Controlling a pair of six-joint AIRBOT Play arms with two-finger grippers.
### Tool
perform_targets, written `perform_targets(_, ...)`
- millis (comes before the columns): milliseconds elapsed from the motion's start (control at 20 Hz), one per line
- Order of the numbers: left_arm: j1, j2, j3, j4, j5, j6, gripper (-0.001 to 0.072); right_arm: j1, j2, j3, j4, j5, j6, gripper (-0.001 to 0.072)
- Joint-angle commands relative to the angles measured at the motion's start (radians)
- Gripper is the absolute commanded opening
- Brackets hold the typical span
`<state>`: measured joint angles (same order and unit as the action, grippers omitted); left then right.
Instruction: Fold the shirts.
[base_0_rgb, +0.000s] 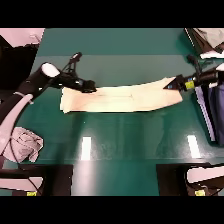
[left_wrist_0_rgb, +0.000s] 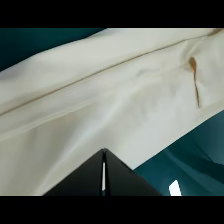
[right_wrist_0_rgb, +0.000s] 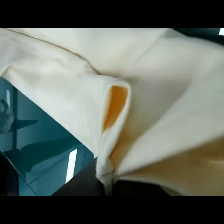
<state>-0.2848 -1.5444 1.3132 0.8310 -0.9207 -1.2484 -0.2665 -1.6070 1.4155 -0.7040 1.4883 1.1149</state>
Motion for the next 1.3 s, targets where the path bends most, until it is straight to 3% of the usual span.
perform_targets(0,-0.1,-0.148,0.159,0.002,0.022,-0.014,0.0026,0.095,0.059,0.162,0.002,0.064,0.129,0.001)
perform_targets(250,-0.19,-0.351,0.357,0.001,0.011,-0.064,0.0026,0.286,0.045,0.397,0.0,0.064,0.248,0.001)
perform_targets(500,-0.195,-0.383,0.367,0.006,-0.006,-0.064,0.0026,0.444,-0.044,0.598,-0.003,0.067,0.31,0.001)
perform_targets(900,-0.151,-0.378,0.367,0.037,-0.14,-0.061,0.0025,0.587,-0.133,0.65,-0.004,0.039,0.309,0.001)
perform_targets(1250,0.045,-0.154,0.37,0.259,-0.261,-0.052,0.0026,0.666,-0.182,0.623,-0.003,-0.053,0.289,0.001)
